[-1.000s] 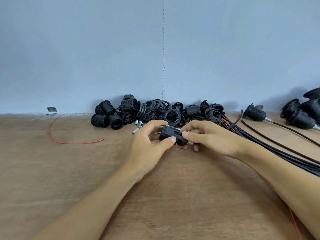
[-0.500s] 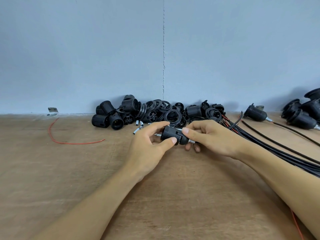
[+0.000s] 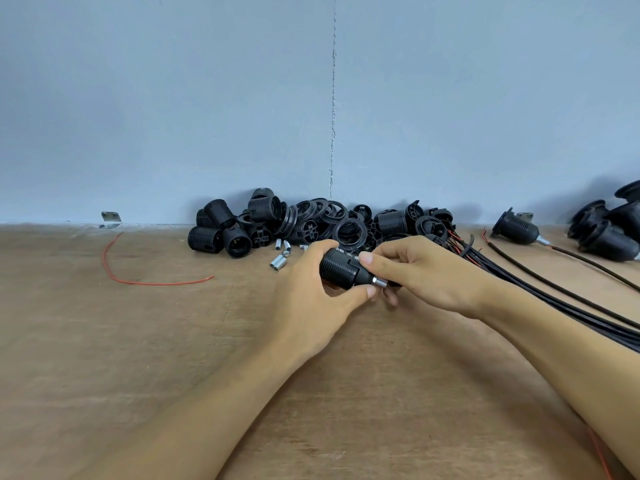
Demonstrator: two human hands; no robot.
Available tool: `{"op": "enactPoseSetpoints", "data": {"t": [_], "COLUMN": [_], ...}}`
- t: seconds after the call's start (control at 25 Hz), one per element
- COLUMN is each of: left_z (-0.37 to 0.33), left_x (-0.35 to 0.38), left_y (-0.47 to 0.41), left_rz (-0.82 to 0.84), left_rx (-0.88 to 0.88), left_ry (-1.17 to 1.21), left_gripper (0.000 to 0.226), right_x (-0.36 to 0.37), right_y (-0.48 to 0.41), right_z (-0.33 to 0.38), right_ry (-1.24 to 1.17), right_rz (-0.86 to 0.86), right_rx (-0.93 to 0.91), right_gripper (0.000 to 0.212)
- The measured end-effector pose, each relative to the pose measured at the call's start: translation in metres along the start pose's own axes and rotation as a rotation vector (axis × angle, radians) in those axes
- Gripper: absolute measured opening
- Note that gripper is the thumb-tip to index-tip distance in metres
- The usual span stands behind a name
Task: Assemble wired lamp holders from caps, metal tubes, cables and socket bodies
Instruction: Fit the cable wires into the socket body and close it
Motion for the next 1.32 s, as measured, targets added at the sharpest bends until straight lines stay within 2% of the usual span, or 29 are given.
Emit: {"op": "enactPoseSetpoints", "data": {"t": [0.16, 0.32, 0.4, 0.68, 0.84, 1.04, 1.2, 1.32], "left_z": [0.002, 0.009, 0.010, 0.014, 0.018, 0.020, 0.021, 0.022], "left_x": [0.000, -0.003, -0.003, -0.002, -0.002, 0.000, -0.003, -0.003], "left_y": [-0.002, -0.008, -0.009, -0.012, -0.015, -0.018, -0.021, -0.022], "left_rz": [0.004, 0.044, 0.053, 0.044, 0.015, 0.030, 0.052, 0.068], "left_rx": [-0.017, -0.161, -0.195, -0.324, -0.389, -0.396, -0.416, -0.412], "left_ry": [0.050, 0.346, 0.405, 0.372, 0.402, 0.417, 0.463, 0.476], "left_gripper": [0.051, 0.022, 0.017, 0.040, 0.049, 0.050, 0.046, 0.046], "right_x": [0.000, -0.002, -0.002, -0.005, -0.012, -0.011, -0.012, -0.013], "right_y": [0.000, 0.001, 0.001, -0.004, -0.002, -0.002, 0.000, 0.001], "right_z": [0.001, -0.003, -0.003, -0.012, -0.008, -0.012, -0.002, 0.001], "right_ry": [-0.070, -0.056, -0.043, 0.025, 0.034, 0.174, 0.323, 0.344], "right_rz": [0.043, 0.041, 0.033, -0.005, 0.008, -0.036, -0.073, -0.055], "right_rx": [0.036, 0.113, 0.118, 0.100, 0.009, -0.034, -0.140, -0.155], "right_gripper": [0.044, 0.047, 0.050, 0.064, 0.047, 0.029, 0.028, 0.023]}}
Point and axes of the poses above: each hand's wrist, its own y-axis away from the middle knuckle, its own x-axis out of the palm, z = x × y, the point moved 4 cm from there along -y, towards the middle knuckle, and after that the axes turned 2 degrees about -y, right-handed, at the moved point
